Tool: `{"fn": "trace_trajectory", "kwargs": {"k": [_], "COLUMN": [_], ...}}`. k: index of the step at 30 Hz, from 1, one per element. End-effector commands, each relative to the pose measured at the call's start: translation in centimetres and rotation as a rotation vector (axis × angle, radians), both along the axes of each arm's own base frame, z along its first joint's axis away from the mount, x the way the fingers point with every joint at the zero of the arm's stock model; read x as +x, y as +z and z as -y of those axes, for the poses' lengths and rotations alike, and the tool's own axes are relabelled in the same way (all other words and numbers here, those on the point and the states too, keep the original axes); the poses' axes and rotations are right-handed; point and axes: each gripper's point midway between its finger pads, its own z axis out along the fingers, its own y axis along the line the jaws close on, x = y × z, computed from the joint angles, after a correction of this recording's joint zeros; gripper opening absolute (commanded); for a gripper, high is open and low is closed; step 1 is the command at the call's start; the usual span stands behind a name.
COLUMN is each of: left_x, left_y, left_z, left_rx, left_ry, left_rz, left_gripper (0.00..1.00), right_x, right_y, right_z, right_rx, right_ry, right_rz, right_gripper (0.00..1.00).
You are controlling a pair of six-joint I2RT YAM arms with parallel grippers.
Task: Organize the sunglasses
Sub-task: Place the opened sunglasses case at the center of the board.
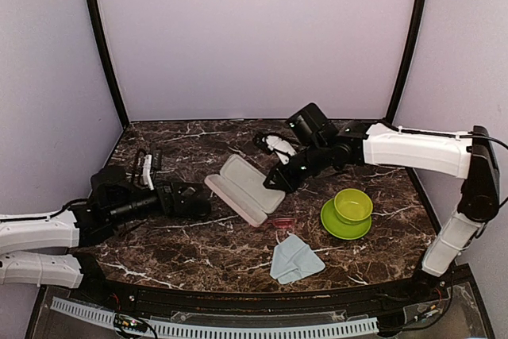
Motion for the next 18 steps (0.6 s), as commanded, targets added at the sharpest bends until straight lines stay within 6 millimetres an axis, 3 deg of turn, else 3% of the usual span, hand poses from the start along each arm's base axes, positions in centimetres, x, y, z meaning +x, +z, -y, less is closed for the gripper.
{"fn": "trace_trajectory", "kwargs": {"k": [1, 7, 12, 18], "left_x": [2.8, 4.6, 6.2, 6.7], "left_y": [-0.5, 1.2, 3.4, 4.1], "left_z": [-6.1, -9.0, -11.2, -12.8], "left_rx": [0.242, 0.349, 0.338, 0.335], "left_ry": [0.305, 0.422, 0.491, 0.536], "left_rz": [-0.072, -0.12, -0.111, -0.1], "left_gripper": [0.93, 0.93, 0.94, 0.94], "right_x": [-1.6, -4.7, -5.7, -6.3], "right_y": [0.9, -0.7, -3.1, -4.8], "right_z": [-3.6, -7.8, -10.8, -12.9], "right_rx": [-0.048, -0.132, -0.25, -0.352], "right_ry": [0.116, 0.261, 0.331, 0.399], "right_rz": [0.154, 0.245, 0.348, 0.452], "right_gripper": [0.0, 0.0, 0.0, 0.01]}}
